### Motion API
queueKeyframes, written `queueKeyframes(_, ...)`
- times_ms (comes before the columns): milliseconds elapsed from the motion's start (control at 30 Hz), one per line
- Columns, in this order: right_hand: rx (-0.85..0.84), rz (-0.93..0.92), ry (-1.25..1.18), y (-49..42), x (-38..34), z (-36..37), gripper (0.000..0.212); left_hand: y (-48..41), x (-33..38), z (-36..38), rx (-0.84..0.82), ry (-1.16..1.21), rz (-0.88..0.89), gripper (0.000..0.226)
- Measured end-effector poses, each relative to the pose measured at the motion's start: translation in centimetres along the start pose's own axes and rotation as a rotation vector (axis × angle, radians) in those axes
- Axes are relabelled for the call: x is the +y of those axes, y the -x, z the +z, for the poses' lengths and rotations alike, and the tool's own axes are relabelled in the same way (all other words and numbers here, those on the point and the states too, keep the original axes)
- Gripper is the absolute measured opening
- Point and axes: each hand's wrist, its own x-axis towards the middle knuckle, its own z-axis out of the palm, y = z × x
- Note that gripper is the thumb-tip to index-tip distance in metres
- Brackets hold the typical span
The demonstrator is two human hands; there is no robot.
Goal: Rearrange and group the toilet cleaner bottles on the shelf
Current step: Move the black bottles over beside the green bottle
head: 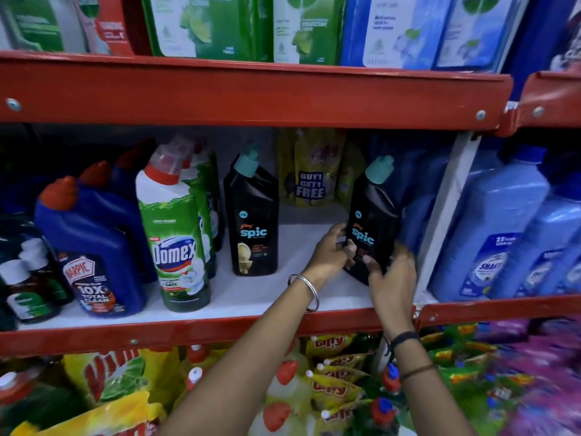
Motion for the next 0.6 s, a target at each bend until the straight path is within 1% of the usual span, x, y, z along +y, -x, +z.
queueKeyframes(133,-0.056,-0.022,-0.103,0.3,-0.3,-0.4,0.051,1.5,0.3,-1.1,0.103,-0.021,0.052,0.044)
queueKeyframes(267,-0.106,-0.05,-0.251,1.5,-2.1,-1.0,0.046,4.4,1.1,-2.6,0.209,-0.014,0.187,0.039)
queueKeyframes(400,-0.19,-0.081,-0.413,3.3,-4.5,-0.5,0.043,7.3,1.3,-4.6,0.366,-0.076,0.311,0.051)
queueKeyframes(500,-0.275,-0.1,-0.473,4.5,-5.7,0.6,0.044,9.5,1.1,-6.2,0.471,-0.091,0.334,0.054)
queueKeyframes(600,-0.356,-0.118,-0.498,5.5,-6.7,2.1,0.048,11.0,0.5,-8.0,0.566,-0.111,0.315,0.057)
